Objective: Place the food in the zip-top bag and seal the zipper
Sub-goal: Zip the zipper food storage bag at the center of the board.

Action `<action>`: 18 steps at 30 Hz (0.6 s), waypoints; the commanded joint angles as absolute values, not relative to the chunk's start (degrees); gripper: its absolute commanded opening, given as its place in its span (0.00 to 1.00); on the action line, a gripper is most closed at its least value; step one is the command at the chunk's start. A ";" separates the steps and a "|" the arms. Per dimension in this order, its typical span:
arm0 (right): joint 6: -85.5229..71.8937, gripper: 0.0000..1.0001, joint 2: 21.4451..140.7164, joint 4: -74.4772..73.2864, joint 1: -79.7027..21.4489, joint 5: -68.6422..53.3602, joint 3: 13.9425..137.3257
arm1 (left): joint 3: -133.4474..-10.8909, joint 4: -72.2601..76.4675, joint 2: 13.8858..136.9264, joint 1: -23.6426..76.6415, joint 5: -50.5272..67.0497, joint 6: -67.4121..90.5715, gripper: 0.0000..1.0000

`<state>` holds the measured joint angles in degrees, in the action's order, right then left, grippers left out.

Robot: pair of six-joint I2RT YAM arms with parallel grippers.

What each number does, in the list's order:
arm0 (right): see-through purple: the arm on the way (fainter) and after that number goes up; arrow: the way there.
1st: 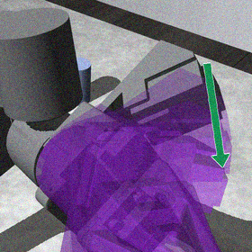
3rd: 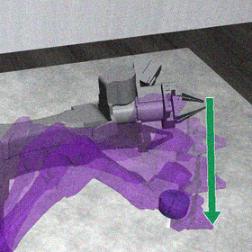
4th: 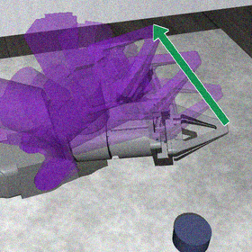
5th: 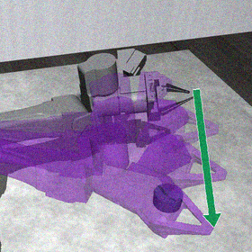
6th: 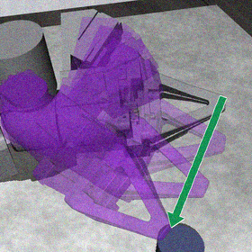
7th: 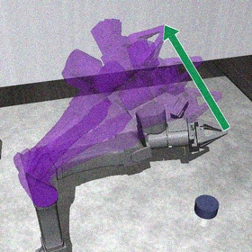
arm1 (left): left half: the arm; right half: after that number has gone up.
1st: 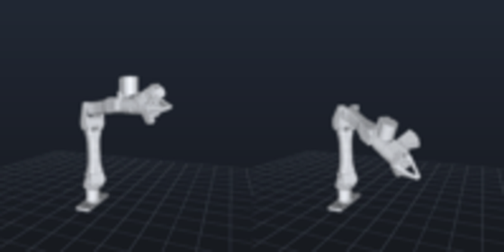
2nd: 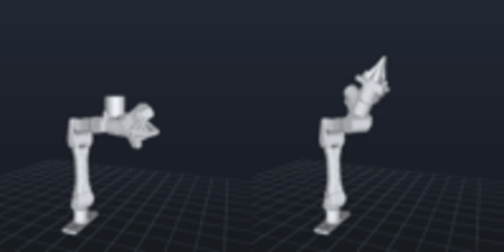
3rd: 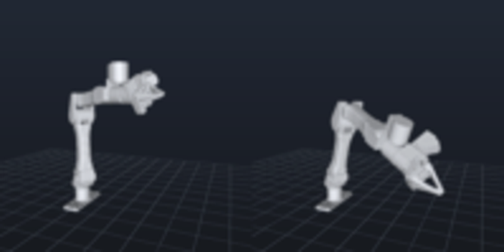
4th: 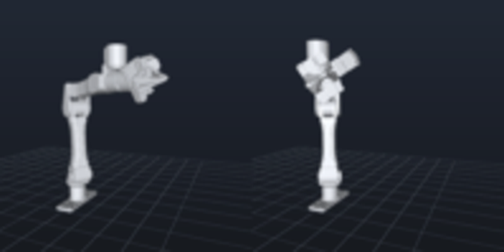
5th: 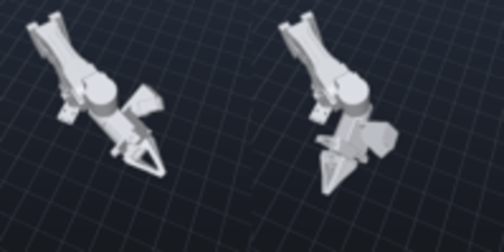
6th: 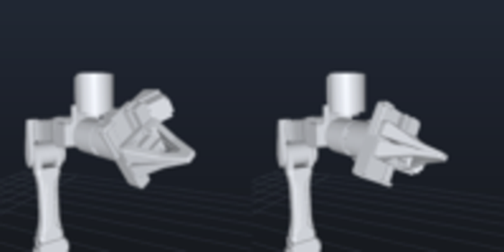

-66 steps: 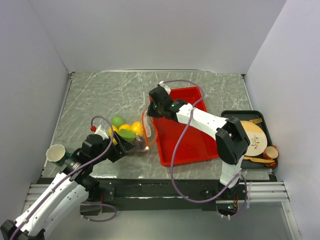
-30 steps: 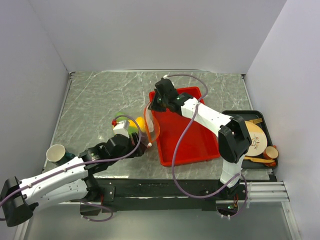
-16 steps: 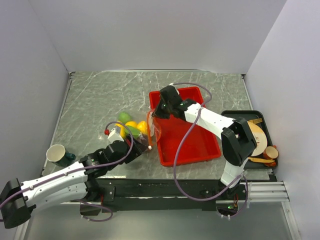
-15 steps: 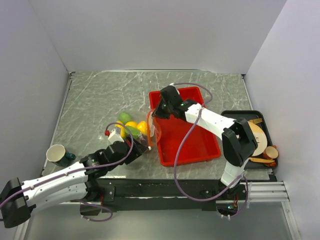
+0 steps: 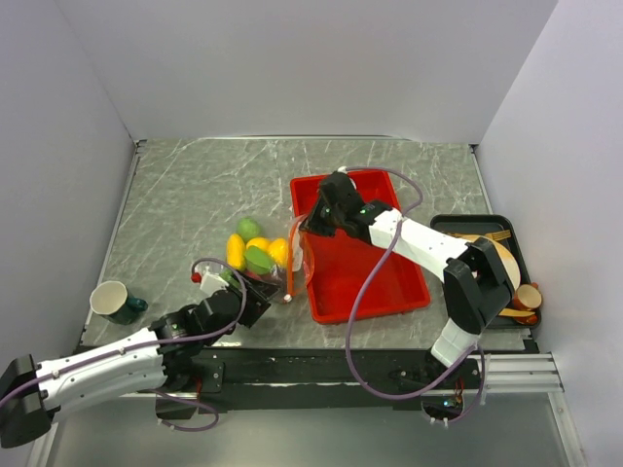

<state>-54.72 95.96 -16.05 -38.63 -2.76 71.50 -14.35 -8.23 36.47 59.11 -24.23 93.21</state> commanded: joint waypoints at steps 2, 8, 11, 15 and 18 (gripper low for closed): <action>-55.72 0.00 91.67 -13.80 -38.58 -2.90 70.67 | -15.29 -4.22 39.80 60.03 -29.70 96.33 0.74; -55.90 0.00 90.70 -13.97 -38.67 -2.99 70.05 | -15.91 -1.32 44.91 60.64 -30.06 96.68 0.73; -55.81 0.00 90.26 -14.06 -38.58 -3.16 69.96 | -14.94 -1.06 44.74 60.91 -30.67 98.70 0.70; -55.81 0.00 89.65 -14.07 -38.67 -3.51 69.44 | -14.24 -2.19 42.72 60.91 -33.39 100.54 0.63; -55.99 0.00 89.12 -13.71 -38.67 -3.78 68.56 | -15.29 -4.21 42.10 60.91 -35.42 101.07 0.49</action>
<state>-55.29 93.47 -15.73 -38.63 -3.38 69.76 -14.26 -3.66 43.29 60.73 -30.68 98.87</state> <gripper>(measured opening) 0.010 0.558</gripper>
